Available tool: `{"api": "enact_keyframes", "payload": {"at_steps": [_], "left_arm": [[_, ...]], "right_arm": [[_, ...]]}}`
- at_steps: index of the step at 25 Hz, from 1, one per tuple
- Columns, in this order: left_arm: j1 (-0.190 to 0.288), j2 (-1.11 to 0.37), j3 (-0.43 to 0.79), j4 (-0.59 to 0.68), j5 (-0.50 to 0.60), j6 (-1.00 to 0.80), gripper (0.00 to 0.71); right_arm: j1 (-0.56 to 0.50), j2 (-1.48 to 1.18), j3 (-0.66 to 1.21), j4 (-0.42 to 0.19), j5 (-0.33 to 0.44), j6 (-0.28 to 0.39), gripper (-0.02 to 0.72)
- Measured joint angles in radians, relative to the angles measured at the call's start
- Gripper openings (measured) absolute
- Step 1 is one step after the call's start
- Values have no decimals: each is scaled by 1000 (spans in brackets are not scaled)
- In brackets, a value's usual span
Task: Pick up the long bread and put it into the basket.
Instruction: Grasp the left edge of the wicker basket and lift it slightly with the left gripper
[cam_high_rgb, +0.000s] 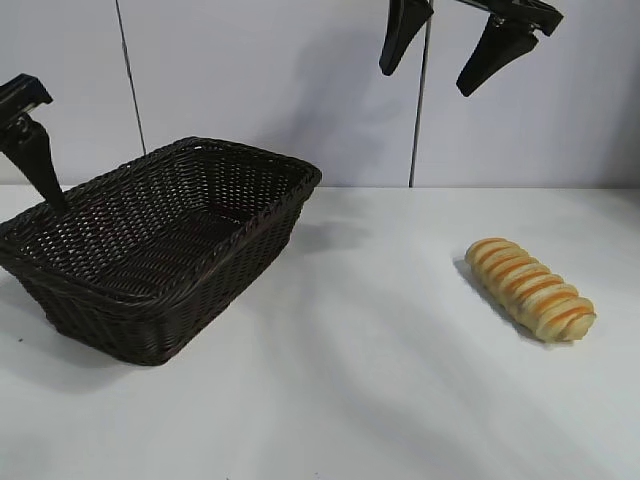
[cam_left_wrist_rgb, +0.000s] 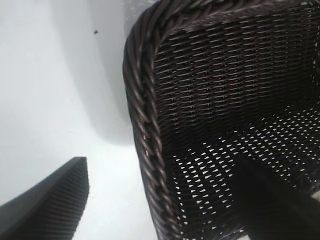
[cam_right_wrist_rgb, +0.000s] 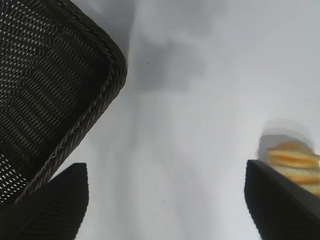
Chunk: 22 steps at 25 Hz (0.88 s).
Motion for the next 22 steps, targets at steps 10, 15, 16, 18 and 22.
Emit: {"api": "enact_keyframes", "payload": {"at_steps": [10,15,16,18,22], "left_arm": [[0,145,0,-4,-86,-3,571],[0,192,0,-7,-121,-3,567],[0,195,0,-7,-125,-3,553],[0,198,0,-7,-129,-3,496],[0,198,0,-7,-133,-3,314]], "right_arm": [[0,0,0,0,0,0,612],[0,0,0,0,1,0,612],[0,0,0,0,1,0,612],[0,0,0,0,1,0,612],[0,0,0,0,1,0,612]]}}
